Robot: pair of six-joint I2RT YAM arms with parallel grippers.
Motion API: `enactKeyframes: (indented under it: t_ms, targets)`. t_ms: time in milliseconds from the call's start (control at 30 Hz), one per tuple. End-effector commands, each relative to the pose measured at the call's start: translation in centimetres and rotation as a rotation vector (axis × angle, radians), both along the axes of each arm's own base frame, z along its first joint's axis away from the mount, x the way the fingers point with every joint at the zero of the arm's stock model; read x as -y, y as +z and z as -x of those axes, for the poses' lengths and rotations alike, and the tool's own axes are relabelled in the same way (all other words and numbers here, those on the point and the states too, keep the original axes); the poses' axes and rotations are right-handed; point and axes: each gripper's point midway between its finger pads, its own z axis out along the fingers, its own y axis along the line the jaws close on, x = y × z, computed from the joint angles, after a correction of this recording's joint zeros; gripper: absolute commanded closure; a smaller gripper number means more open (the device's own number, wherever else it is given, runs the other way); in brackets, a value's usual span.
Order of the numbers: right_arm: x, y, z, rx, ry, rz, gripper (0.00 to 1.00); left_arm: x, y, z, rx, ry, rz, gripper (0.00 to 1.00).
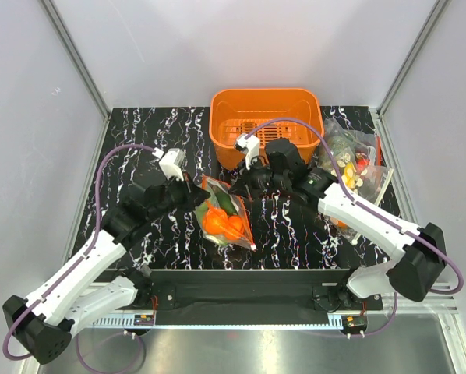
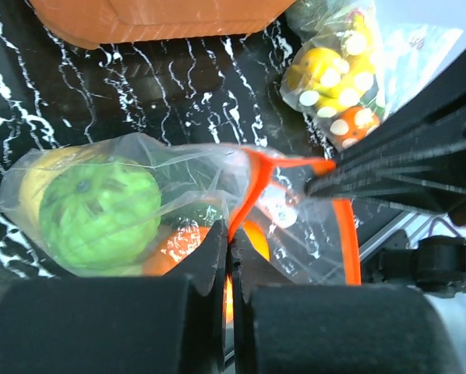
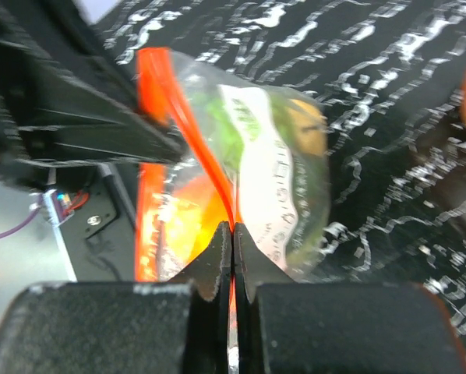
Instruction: Open the zip-top bag and remove the fake food
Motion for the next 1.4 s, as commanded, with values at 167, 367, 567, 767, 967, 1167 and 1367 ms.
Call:
enactKeyframes:
  t_ms: [167,367,567,767,967,1167,1367]
  targets:
    - [4.6,1.1,-2.2,0.115,-0.236,0.120,1.00,-0.7,3.0,1.5,0.054,-0.109,-0.116,1.00]
    - [7.9,0.1,-3.9,0.123,-0.407,0.212,1.00,-1.5,4.1,2.4,0.062,-0.143,-0.180,1.00]
    - [9.9,-1.2,-4.6,0.089,-0.496,0.253,1.00,-1.9,4.7,2.6,0.067,-0.183,-0.244,1.00]
    - [9.3,0.4,-3.5,0.083,-0.438,0.196,0.78,0.6,2.5,1.8,0.024,-0.284,-0.228,1.00]
    - [8.8,4.8,-1.3,0.114,-0.345,0.087,0.35,1.7,2.8,0.3,0.080,-0.314,-0.234,1.00]
    - [6.9,8.7,1.5,0.114,-0.220,-0.050,0.34,1.5,2.2,-0.3,0.099,-0.330,-0.272,1.00]
    - [2.6,8.7,3.8,0.031,-0.070,-0.147,0.34,1.4,1.9,-0.7,0.130,-0.339,-0.262,1.00]
